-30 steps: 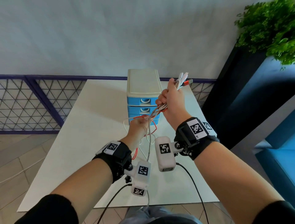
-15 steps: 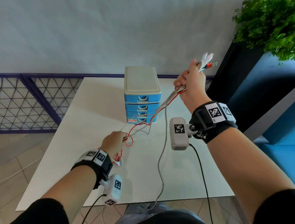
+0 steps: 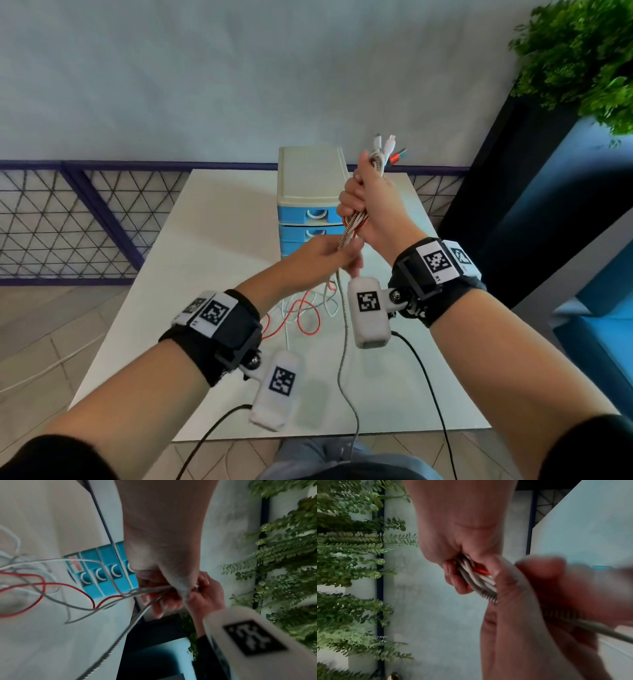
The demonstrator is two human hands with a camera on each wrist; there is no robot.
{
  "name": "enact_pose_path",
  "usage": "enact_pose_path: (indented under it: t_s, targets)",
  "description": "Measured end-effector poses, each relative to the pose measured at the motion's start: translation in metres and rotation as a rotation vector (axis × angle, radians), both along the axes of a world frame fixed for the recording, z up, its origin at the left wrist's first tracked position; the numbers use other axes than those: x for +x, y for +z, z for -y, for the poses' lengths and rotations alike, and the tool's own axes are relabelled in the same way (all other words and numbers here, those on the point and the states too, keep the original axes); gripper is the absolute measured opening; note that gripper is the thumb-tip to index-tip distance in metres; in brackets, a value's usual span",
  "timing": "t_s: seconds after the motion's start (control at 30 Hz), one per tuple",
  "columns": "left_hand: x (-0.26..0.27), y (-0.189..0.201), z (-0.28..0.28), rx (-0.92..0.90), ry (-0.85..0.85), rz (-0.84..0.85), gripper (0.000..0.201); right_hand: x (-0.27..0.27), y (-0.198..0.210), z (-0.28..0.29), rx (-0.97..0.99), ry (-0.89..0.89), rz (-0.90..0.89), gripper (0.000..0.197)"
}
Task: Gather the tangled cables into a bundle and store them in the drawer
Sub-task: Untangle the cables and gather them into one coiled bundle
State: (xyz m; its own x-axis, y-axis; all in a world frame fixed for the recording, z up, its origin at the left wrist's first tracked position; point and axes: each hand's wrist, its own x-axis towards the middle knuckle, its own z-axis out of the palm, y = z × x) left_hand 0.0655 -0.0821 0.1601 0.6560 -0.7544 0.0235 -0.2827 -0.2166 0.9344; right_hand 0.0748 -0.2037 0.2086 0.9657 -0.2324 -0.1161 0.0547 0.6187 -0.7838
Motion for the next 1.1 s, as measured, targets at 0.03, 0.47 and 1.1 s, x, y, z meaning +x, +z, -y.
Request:
enact_pose_path:
  t_s: [0.03,0.47,1.1]
  targets:
    - [-0.005,-0.001,0.003,-0.034,-0.003,-0.036,0.041,0.0,0.0,0.002,0.026,0.008,0.004,0.042]
    - [0.004,-0.01,-0.02,0.109,-0.21,-0.217,0.047,-0.011,-0.006,0.041,0.03,0.012,-0.02,0.04]
    - [0.019,0.028,-0.02,0.501,0.182,0.711,0.06,-0.032,-0.016,0.021,-0.73,0.654,-0.247,0.038]
